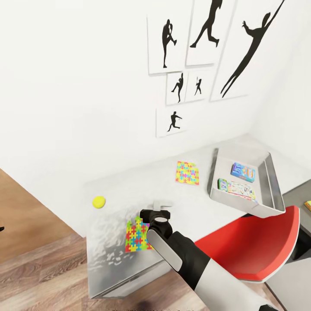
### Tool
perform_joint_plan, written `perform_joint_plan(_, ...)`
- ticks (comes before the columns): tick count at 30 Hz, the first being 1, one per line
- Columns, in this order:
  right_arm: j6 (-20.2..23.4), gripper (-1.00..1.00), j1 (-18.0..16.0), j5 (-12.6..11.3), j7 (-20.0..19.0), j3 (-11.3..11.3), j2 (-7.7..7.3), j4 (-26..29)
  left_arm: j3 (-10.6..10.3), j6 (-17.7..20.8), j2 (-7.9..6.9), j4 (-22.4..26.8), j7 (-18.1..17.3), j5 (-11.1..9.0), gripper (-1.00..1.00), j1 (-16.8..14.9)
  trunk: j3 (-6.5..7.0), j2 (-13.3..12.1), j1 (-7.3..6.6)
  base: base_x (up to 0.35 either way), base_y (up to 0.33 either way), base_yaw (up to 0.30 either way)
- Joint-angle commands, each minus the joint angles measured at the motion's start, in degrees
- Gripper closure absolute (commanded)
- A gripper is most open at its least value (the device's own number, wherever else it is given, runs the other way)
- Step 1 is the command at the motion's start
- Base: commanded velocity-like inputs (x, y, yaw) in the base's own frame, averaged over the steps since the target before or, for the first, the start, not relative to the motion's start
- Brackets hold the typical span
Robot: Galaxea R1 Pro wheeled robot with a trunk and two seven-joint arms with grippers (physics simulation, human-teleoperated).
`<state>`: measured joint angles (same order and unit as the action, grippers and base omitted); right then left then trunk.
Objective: Put all the toys in the child's room - the three board games (two on the bed and one on the table), the two jigsaw puzzles on the table, and the tennis ball on the table - inside the toy box on the table in the child's room.
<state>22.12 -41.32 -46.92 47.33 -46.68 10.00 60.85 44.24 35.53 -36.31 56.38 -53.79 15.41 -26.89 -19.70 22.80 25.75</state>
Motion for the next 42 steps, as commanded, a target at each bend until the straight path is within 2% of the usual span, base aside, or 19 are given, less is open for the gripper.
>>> perform_joint_plan(1,0.29,-1.0,-0.08,-0.23,0.4,-0.08,0.0,0.05,0.15,0.36,0.02,0.05,-0.47,0.41,-1.0,-0.1,-0.2,0.12,0.03,0.0,0.0,0.0)
perform_joint_plan(12,0.29,-1.0,-0.08,-0.24,0.4,-0.14,0.0,0.11,0.15,0.21,0.02,0.05,-0.51,0.35,-1.0,-0.1,-1.0,0.12,0.03,0.0,0.0,0.0)
perform_joint_plan(42,0.29,-1.0,-0.04,-0.21,0.4,-0.25,0.0,0.15,0.15,0.16,0.02,0.1,-0.61,0.32,-1.0,-0.1,-1.07,0.12,0.03,0.028,0.013,0.0)
